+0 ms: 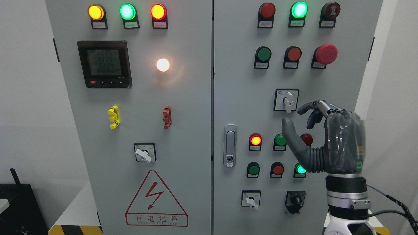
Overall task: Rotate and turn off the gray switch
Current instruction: 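Open the right hand and pull it back from the switch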
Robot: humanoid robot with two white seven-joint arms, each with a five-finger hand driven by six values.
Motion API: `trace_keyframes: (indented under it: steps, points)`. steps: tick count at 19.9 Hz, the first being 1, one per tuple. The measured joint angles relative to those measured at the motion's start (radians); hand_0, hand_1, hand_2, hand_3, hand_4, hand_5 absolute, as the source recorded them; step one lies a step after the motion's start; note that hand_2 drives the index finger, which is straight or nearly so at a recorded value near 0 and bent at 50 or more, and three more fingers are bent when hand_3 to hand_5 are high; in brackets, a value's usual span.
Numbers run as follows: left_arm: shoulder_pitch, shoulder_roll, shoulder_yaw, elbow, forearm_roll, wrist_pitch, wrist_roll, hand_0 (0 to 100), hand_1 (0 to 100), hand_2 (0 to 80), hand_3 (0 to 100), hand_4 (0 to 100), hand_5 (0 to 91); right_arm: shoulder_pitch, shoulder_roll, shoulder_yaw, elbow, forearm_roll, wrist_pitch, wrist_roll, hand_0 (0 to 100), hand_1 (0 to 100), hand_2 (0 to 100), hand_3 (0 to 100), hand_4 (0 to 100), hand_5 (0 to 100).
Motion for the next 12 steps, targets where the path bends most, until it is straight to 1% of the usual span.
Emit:
trace_keyframes:
  steps: [1, 2, 4, 8, 12]
  points:
    - [0.000, 0.000, 0.000, 0.000, 0.000, 0.000, 0.000, 12, 39, 0.0, 0, 0, 0.0, 0.008, -0.006, -0.002, -0.003, -0.001, -0.006, 0.005, 33, 22, 24, 18, 8, 8]
    - [0.000, 0.000, 0.000, 0.000, 0.000, 0.000, 0.000, 12, 39, 0.0, 0, 0, 0.0, 0.015, -0.015, -0.006, -0.006, -0.002, -0.011, 0.011, 34, 15, 20, 13, 3, 3]
    - [0.000, 0.000, 0.000, 0.000, 0.000, 0.000, 0.000, 12, 39, 0.0, 0, 0, 0.0, 0.026, -0.029, -0.011, -0.011, -0.007, -0.019, 0.019, 31, 14, 18, 10, 0, 0]
    - [0.000, 0.000, 0.000, 0.000, 0.000, 0.000, 0.000, 12, 39, 0.0, 0, 0, 0.0, 0.045, -0.060, -0.020, -0.019, -0.018, -0.025, 0.023, 27, 14, 16, 8, 0, 0]
    - [0.000, 0.000, 0.000, 0.000, 0.000, 0.000, 0.000, 12, 39, 0.0, 0, 0, 0.0, 0.062, -0.086, -0.028, -0.026, -0.024, -0.025, 0.025, 25, 15, 15, 7, 0, 0]
